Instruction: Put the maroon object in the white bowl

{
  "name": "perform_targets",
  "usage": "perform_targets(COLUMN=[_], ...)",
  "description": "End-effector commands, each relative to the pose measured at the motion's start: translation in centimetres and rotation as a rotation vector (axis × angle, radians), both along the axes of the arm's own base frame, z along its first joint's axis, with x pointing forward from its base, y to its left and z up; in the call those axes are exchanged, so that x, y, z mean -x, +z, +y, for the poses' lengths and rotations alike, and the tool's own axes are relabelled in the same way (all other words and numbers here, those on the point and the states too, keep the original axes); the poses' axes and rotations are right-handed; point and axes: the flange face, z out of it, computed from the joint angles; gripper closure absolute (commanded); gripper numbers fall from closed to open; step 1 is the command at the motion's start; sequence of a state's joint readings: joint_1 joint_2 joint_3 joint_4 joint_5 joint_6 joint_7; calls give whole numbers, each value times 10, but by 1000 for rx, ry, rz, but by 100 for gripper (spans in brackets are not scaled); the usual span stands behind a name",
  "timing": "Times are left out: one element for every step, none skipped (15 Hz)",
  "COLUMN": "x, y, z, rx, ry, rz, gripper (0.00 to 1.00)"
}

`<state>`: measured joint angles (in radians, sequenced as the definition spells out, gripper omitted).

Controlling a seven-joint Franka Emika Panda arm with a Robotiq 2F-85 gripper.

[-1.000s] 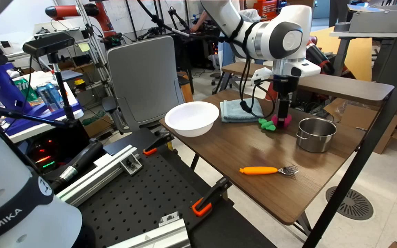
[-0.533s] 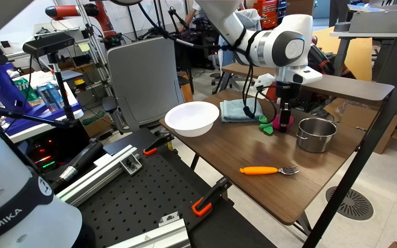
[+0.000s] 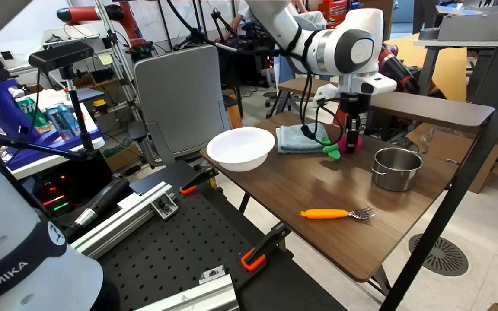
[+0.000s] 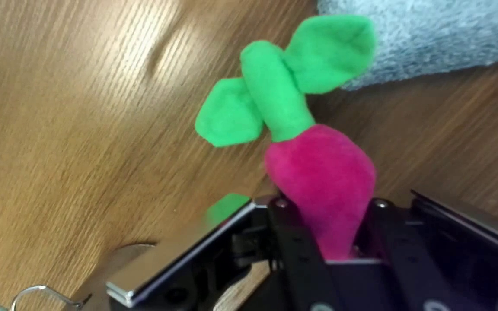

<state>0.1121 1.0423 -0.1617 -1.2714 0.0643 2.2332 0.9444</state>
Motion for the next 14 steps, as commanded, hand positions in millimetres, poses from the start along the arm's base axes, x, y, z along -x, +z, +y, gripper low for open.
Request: perform_targets(x=[17, 23, 29, 37, 45, 54, 62, 69, 78, 83, 91, 93, 100, 102], y=[29, 37, 47, 56, 66, 73, 81, 87, 96, 98, 104, 103, 103, 99], z=[15, 23, 30, 38, 49, 60, 72, 84, 99, 110, 125, 135, 147, 156], rx=[-12, -11, -6, 1, 17, 33, 48, 63, 84, 96, 115, 121, 133, 131], ry=[70, 93, 112, 133, 156, 178, 204, 229, 253, 281, 306, 333, 355, 386], rz=[7, 7, 7, 8, 6, 4, 6, 9, 13, 14, 17, 20, 27, 38], gripper=[96, 96, 96, 96, 96, 96, 96, 96, 96, 96, 96, 96, 96, 96])
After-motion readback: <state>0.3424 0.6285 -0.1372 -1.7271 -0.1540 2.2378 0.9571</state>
